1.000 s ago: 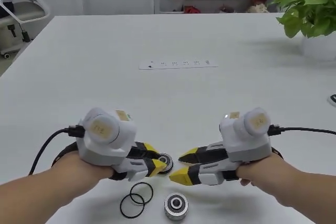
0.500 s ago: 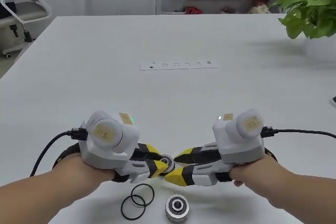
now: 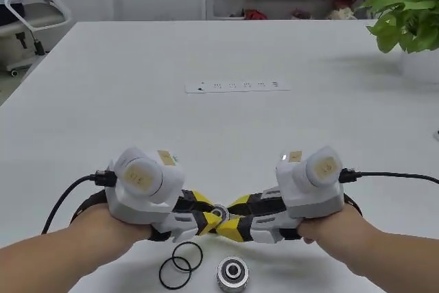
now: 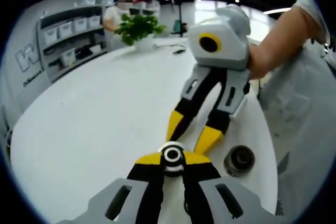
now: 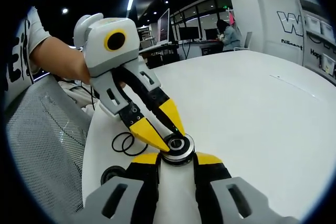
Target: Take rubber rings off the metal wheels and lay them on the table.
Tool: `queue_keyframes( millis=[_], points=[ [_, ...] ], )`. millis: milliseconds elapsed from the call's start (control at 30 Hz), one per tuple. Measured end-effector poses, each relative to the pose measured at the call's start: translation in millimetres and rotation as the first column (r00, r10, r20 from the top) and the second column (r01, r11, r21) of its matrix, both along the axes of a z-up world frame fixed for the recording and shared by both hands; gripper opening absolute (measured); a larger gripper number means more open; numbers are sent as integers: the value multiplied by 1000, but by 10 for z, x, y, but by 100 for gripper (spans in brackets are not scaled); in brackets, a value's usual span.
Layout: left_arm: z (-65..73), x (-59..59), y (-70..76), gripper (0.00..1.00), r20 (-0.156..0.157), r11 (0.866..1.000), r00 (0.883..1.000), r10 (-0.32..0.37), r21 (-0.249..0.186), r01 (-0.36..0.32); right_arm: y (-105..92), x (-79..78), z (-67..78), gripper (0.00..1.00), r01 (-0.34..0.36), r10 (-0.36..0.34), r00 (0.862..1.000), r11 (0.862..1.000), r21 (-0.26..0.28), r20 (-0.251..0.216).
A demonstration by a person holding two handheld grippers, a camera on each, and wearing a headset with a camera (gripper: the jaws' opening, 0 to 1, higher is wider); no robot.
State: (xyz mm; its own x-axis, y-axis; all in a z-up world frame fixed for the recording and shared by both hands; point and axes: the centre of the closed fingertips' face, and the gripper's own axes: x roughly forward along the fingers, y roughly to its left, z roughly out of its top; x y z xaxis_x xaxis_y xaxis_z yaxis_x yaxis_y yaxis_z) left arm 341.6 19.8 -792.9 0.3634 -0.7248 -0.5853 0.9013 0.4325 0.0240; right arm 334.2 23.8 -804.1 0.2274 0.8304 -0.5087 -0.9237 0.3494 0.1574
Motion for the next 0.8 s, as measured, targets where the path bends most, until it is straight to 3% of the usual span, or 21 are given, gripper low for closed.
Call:
queue_keyframes(
  millis=[733,800],
  points=[
    [-5,-19,10,13,-4,1000,1000,16,2,-16,-55,-24,-17,14,-4,4,1000,1000,-9,-11],
    [-5,-20,10,13,-5,1000,1000,16,2,-16,-80,-19,-31,9,-11,11,1000,1000,-27,0]
  ],
)
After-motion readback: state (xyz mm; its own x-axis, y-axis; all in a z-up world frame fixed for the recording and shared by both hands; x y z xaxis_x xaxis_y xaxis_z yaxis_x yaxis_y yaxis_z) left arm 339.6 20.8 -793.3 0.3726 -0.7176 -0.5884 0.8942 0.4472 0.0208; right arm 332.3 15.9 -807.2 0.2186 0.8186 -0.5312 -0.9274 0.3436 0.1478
